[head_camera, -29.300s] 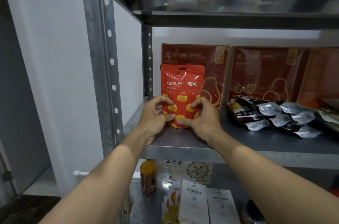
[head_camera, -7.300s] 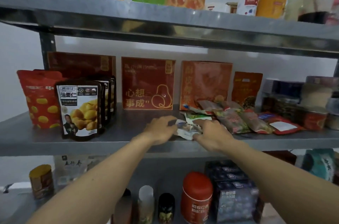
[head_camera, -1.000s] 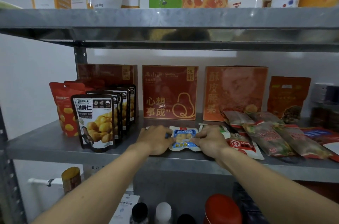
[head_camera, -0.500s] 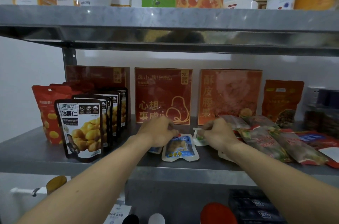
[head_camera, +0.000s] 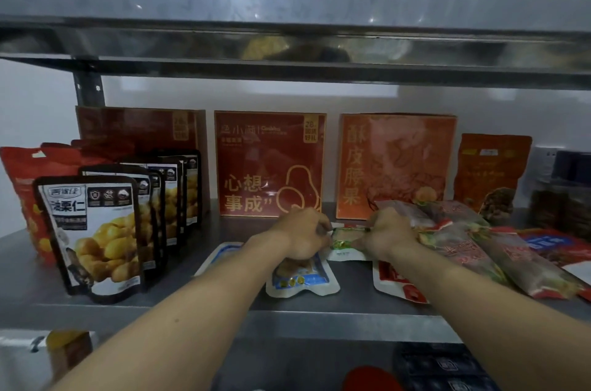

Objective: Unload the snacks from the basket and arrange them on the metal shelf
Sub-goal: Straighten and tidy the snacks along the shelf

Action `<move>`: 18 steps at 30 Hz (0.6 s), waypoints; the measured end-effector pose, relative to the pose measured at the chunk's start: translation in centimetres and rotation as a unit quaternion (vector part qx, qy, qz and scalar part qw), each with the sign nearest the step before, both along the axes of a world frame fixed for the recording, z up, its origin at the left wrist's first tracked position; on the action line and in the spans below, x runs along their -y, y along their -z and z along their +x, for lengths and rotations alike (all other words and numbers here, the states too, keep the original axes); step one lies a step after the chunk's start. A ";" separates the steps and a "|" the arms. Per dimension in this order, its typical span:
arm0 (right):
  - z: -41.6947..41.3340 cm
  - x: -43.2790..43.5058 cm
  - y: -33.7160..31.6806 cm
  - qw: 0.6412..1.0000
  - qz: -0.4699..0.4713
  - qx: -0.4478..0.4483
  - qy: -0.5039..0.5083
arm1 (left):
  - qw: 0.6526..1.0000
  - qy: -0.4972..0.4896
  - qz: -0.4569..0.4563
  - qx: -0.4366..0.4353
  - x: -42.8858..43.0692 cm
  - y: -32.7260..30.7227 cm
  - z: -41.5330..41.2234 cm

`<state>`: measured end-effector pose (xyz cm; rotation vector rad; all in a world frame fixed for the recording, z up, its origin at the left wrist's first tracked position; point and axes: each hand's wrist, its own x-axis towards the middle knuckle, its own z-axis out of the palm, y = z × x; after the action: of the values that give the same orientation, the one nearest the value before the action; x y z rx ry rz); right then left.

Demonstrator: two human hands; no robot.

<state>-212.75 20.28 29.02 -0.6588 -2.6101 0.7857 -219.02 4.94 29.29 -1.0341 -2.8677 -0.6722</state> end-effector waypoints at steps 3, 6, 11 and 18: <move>-0.2 0.1 0.1 0.997 -0.053 -0.058 -0.008 | 1.000 0.004 0.006 0.013 -0.4 0.3 -0.2; -0.1 0.2 0.3 0.986 -0.105 -0.127 -0.011 | 0.999 0.011 0.024 0.018 -0.5 0.5 -0.3; 0.5 0.3 -0.7 0.969 -0.066 -0.239 -0.026 | 0.994 0.003 0.102 0.030 -0.3 0.8 -0.3; 1.4 1.5 -2.0 0.911 -0.172 -0.371 -0.051 | 0.909 -0.010 0.396 0.130 -0.3 -1.1 1.0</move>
<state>-211.33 18.77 31.06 -0.2264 -1.8344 1.2508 -218.06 5.21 30.36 -0.8062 -2.3362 -1.8662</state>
